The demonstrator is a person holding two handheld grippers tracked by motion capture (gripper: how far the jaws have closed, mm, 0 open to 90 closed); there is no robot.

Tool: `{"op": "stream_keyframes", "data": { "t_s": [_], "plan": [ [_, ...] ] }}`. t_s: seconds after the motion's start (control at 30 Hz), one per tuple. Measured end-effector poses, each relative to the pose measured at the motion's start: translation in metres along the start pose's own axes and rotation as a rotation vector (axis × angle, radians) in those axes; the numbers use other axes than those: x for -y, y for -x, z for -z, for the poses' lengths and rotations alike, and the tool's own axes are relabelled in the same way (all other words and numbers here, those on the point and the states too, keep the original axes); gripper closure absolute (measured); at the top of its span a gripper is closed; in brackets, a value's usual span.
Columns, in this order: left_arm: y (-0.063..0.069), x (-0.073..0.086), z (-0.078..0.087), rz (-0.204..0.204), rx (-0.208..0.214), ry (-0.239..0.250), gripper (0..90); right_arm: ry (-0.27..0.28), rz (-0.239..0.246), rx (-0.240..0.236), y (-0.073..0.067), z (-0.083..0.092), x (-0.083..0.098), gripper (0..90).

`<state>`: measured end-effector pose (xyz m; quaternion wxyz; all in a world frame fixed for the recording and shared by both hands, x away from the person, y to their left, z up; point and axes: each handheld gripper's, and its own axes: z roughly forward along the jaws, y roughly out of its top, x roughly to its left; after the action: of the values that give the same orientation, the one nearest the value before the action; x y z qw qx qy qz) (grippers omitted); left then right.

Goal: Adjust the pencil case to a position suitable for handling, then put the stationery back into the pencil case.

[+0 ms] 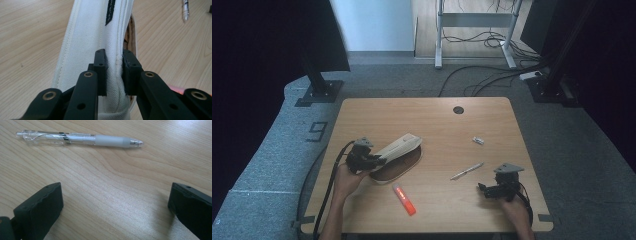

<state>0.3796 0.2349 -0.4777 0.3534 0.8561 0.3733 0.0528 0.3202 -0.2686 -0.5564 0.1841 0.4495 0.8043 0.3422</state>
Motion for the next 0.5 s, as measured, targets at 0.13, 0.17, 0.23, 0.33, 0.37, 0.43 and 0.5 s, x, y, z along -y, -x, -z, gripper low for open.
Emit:
{"op": "stream_keyframes", "data": {
  "t_s": [0.13, 0.17, 0.23, 0.33, 0.37, 0.43, 0.5],
  "plan": [
    [0.0001, 0.0036, 0.0027, 0.003, 0.0, 0.005, 76.1, 0.001, -0.001, 0.001, -0.0001, -0.0001, 0.0, 0.0],
    [0.0, 0.004, 0.0028, 0.007, 0.001, 0.009, 76.1, 0.001, -0.001, 0.001, -0.0001, 0.0, 0.0001, 0.0],
    [-0.0003, 0.004, 0.0031, 0.006, 0.002, 0.012, 76.0, 0.001, -0.001, 0.001, -0.0001, 0.0, 0.0001, 0.0],
    [-0.0011, 0.004, 0.0022, 0.002, -0.003, 0.018, 75.9, 0.0, -0.001, 0.0, 0.0, 0.0, 0.0, 0.0],
    [-0.0015, 0.004, 0.0018, 0.001, -0.005, 0.02, 75.9, 0.0, -0.001, -0.001, 0.0, 0.0, 0.0, 0.0],
    [-0.0026, 0.0037, 0.0013, 0.003, -0.004, 0.023, 75.9, 0.0, -0.004, 0.002, -0.0001, -0.0001, 0.0, 0.0],
    [-0.0029, 0.0037, 0.0011, 0.003, -0.003, 0.024, 75.9, -0.001, -0.008, 0.005, -0.0004, 0.0001, 0.0001, 0.0]
  ]
}}
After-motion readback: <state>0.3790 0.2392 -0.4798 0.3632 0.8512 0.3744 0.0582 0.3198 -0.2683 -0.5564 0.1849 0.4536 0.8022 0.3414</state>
